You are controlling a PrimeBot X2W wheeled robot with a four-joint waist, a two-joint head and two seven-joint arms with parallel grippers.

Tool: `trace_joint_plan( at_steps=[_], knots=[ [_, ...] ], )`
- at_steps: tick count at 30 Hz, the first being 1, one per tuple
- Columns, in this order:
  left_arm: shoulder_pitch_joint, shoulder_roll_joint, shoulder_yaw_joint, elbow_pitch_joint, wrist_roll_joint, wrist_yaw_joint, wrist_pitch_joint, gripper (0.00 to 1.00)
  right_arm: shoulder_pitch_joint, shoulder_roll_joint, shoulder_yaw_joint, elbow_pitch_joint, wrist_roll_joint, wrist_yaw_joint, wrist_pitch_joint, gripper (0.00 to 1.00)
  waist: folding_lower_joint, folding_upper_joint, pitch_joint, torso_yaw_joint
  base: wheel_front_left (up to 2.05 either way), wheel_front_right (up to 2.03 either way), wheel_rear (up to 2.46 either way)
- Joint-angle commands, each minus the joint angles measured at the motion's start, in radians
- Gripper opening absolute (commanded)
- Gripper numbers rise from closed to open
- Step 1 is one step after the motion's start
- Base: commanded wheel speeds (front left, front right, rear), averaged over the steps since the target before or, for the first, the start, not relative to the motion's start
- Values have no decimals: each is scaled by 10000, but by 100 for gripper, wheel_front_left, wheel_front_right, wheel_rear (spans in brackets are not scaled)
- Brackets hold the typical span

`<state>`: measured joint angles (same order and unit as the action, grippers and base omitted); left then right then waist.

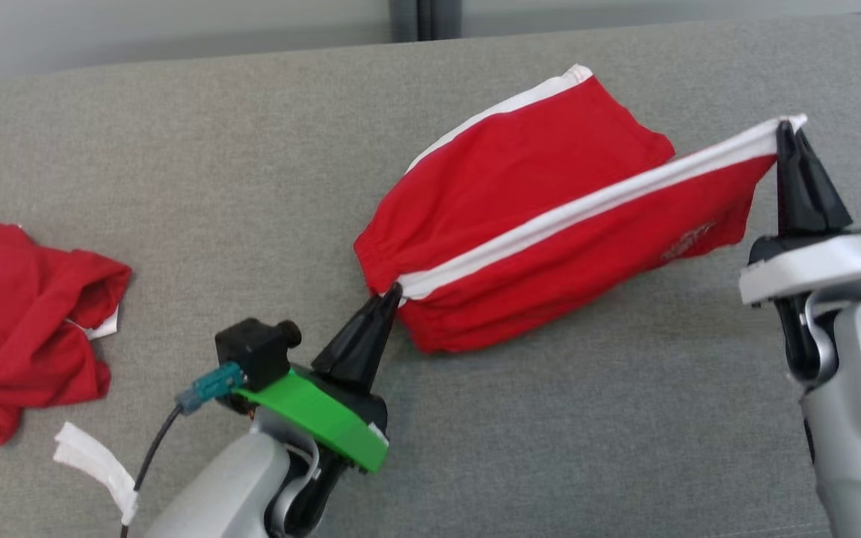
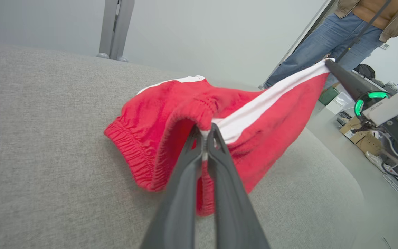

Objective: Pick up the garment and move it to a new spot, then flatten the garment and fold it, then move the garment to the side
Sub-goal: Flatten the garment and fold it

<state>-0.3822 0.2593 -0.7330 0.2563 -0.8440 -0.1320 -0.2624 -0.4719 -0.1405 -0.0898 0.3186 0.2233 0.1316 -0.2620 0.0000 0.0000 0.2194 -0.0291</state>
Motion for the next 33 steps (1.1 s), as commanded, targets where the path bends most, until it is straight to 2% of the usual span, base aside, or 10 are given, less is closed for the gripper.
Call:
trace_joint_plan(
  at_steps=[1,10,18,24,25,26,27,28,29,33],
  knots=[
    [-416,-17,11,-26,-14,24,-33,0,-472,-101,30,273,-144,-18,-43,0,0,0,751,492,0,0,0],
    [-2482,-190,-239,421,-377,23,-32,0,-3472,-417,74,2313,-1209,-18,-44,0,0,0,2112,1084,0,0,0],
    [-3478,-501,-186,768,-692,23,-34,0,-4939,-347,-45,3493,-1940,-18,-44,0,0,0,2966,1391,0,0,0],
    [-3554,-759,37,916,-728,23,-34,0,-5554,-247,-201,4066,-2490,-17,-44,0,0,0,3259,1537,0,0,0],
    [-3541,-783,55,919,-689,23,-34,0,-5605,-220,-247,4119,-2537,-17,-44,22,0,0,3282,1552,0,0,0],
    [-3520,-815,83,932,-657,23,-34,0,-5661,-202,-301,4178,-2606,-18,-44,50,0,0,3306,1570,0,0,0],
    [-3483,-839,115,948,-627,23,-34,47,-5685,-186,-336,4250,-2679,-18,-44,100,0,0,3312,1584,0,0,0],
    [-3435,-860,151,977,-616,23,-32,91,-5705,-170,-353,4289,-2731,-18,-44,100,0,0,3304,1593,0,0,0],
    [-3365,-907,196,983,-632,23,-34,100,-5716,-166,-385,4305,-2781,-18,-44,100,0,0,3289,1601,0,0,0],
    [-3101,-964,346,1005,-517,23,-32,100,-5527,-228,-551,4307,-2909,-17,-44,100,0,0,3149,1580,0,0,0]
  ],
)
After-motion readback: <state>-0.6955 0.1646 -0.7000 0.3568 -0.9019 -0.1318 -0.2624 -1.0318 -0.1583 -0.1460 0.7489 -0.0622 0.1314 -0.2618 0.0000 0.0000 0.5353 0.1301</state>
